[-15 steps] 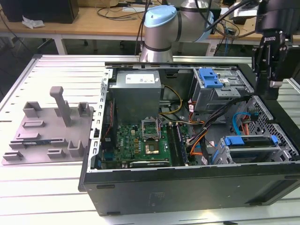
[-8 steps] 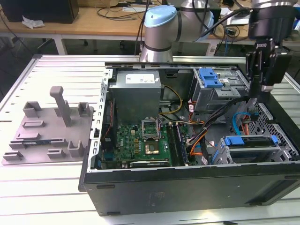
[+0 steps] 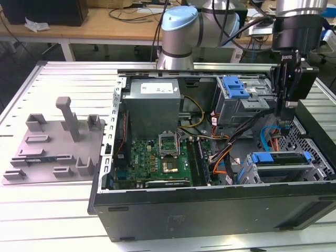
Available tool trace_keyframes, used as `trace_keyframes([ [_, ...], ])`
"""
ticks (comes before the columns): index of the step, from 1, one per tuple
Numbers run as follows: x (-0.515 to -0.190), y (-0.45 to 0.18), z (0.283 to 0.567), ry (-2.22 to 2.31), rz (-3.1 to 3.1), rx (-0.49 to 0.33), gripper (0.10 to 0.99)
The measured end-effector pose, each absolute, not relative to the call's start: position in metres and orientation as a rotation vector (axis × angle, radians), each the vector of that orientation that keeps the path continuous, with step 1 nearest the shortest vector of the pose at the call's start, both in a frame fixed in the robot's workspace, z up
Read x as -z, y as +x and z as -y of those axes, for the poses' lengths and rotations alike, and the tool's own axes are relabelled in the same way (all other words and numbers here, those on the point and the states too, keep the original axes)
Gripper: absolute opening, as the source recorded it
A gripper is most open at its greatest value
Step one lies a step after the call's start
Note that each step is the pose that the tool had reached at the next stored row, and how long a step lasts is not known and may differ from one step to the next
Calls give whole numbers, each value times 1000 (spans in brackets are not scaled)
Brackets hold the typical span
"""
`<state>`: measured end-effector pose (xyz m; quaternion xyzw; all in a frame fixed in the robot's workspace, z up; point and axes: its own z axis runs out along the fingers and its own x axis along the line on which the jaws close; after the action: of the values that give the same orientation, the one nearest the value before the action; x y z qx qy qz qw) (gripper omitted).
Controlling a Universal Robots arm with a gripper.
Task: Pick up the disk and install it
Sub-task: 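Insert the first disk wire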
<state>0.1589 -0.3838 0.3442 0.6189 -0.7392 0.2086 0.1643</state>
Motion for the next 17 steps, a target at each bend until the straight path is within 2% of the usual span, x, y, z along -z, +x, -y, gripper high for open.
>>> trace_keyframes([
  [17, -331, 161, 378, 1734, 2051, -642, 353],
])
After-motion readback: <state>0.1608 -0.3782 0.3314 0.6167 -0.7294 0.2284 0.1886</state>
